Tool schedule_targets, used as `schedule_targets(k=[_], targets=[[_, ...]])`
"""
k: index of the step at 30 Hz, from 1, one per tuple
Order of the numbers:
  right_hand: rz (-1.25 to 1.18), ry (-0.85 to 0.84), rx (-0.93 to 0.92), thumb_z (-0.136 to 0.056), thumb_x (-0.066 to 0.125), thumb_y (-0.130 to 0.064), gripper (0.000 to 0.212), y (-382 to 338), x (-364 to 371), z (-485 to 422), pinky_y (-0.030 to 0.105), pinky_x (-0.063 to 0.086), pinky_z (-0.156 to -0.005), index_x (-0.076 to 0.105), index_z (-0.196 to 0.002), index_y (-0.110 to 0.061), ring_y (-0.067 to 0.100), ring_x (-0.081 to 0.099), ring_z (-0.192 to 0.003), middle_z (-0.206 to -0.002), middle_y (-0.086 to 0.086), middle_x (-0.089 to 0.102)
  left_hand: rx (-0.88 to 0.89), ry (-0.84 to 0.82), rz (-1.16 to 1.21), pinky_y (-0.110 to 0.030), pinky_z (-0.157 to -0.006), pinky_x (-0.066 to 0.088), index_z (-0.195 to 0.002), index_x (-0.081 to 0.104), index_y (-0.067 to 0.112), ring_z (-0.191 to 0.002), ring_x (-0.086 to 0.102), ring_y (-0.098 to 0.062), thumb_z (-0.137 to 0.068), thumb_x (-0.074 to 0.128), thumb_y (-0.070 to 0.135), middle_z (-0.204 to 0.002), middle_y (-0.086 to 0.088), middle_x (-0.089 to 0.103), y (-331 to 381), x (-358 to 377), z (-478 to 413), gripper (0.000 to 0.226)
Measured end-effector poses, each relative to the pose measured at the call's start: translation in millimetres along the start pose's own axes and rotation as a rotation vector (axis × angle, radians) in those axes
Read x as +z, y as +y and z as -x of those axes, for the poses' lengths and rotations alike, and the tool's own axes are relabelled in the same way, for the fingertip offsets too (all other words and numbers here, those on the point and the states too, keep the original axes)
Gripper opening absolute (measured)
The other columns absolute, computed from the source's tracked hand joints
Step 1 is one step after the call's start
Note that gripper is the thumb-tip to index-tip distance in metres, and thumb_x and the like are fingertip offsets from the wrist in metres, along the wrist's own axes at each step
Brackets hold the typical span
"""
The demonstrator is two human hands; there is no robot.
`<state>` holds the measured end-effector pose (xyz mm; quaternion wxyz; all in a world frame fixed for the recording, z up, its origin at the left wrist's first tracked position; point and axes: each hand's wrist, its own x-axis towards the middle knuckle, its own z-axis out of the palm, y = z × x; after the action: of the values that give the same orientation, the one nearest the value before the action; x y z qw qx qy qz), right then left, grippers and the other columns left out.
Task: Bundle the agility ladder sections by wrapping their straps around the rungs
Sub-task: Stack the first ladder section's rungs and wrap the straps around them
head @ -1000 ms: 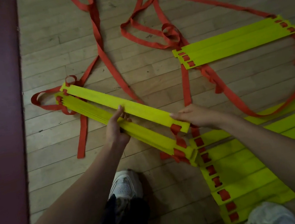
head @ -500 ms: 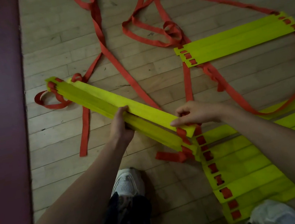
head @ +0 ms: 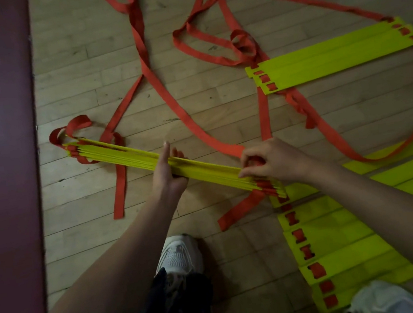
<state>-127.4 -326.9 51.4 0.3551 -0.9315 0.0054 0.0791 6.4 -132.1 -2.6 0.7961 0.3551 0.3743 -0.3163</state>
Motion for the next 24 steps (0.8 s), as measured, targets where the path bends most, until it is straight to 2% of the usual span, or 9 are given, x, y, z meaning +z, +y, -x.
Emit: schedule_targets(k=[3,6,8,10,13,16,20,22,24], targets=[[0.01,0.023,0.088,-0.075,0.077,-0.038,0.024,5,-9,-1,0.017,0.033,-0.059,0.057,-0.082,-0.027,-0.001,0.051,-0.069,-0.071,-0.018,0.052,-0.011,-0.011,-0.004,-0.025,-0.066,0.049,-0.072,0.056,0.011,-0.062,0.053,-0.011,-0.09,0.062,0.014,-0.054,0.001,0.055,-1,-3,-4,0.019],[0.229,-0.154,0.095,-0.074,0.079,-0.031,0.035,5,-13,-4,0.026,0.026,-0.063,0.047,-0.085,-0.023,0.016,0.055,-0.086,-0.082,-0.012,0.049,0.053,-0.026,-0.016,-0.026,-0.061,0.051,-0.075,0.049,0.016,-0.055,0.051,-0.01,-0.091,0.054,0.003,-0.055,0.002,0.05,-6,-6,-10,0.021],[0.359,-0.252,0.123,-0.078,0.075,-0.03,0.031,-1,-11,-6,0.026,0.025,-0.064,0.046,-0.087,-0.023,0.022,0.058,-0.095,-0.086,-0.007,0.05,0.094,-0.021,-0.012,-0.028,-0.063,0.049,-0.078,0.047,0.02,-0.047,0.052,-0.008,-0.091,0.051,0.0,-0.052,0.004,0.051,-10,-5,-12,0.025],[0.485,-0.25,0.148,-0.082,0.071,-0.031,0.024,-7,-8,-7,0.028,0.033,-0.066,0.053,-0.094,-0.021,0.026,0.059,-0.102,-0.097,0.0,0.06,0.104,0.008,-0.006,-0.029,-0.064,0.047,-0.08,0.048,0.021,-0.046,0.051,-0.007,-0.091,0.052,0.0,-0.053,0.005,0.051,-11,-6,-14,0.024],[0.625,-0.149,0.122,-0.085,0.066,-0.032,0.03,-12,-2,-3,0.036,0.045,-0.076,0.054,-0.107,-0.016,0.027,0.057,-0.11,-0.112,0.002,0.061,0.109,0.064,0.012,-0.029,-0.061,0.046,-0.073,0.047,0.017,-0.051,0.049,-0.008,-0.091,0.053,0.002,-0.058,0.003,0.047,-3,-7,-18,0.023],[0.541,-0.108,0.052,-0.088,0.064,-0.03,0.024,-14,-2,5,0.036,0.045,-0.077,0.058,-0.105,-0.015,0.027,0.057,-0.109,-0.108,0.003,0.061,0.146,0.099,0.086,-0.028,-0.059,0.046,-0.074,0.045,0.016,-0.054,0.047,-0.008,-0.09,0.051,-0.002,-0.061,0.002,0.046,5,-6,-19,0.025],[0.404,0.088,-0.205,-0.077,0.073,-0.02,0.017,-3,4,8,0.033,0.046,-0.068,0.064,-0.088,-0.011,0.028,0.055,-0.087,-0.089,0.008,0.063,0.202,0.114,0.107,-0.026,-0.061,0.047,-0.081,0.048,0.018,-0.06,0.051,-0.009,-0.09,0.051,-0.009,-0.071,-0.001,0.052,2,-5,-15,0.029],[0.25,0.14,-0.188,-0.081,0.066,-0.022,0.013,-5,6,7,0.033,0.043,-0.078,0.063,-0.088,-0.01,0.021,0.049,-0.092,-0.093,0.007,0.063,0.227,0.102,0.103,-0.026,-0.064,0.046,-0.085,0.049,0.018,-0.063,0.054,-0.01,-0.09,0.05,-0.012,-0.076,0.0,0.056,1,-4,-13,0.03],[-0.002,0.149,-0.07,-0.088,0.061,-0.019,0.01,-11,3,7,0.032,0.041,-0.076,0.06,-0.088,-0.01,0.013,0.051,-0.086,-0.089,0.005,0.063,0.235,0.081,0.086,-0.026,-0.064,0.044,-0.085,0.048,0.018,-0.064,0.053,-0.01,-0.091,0.046,-0.014,-0.078,0.002,0.054,2,-1,-11,0.032]])
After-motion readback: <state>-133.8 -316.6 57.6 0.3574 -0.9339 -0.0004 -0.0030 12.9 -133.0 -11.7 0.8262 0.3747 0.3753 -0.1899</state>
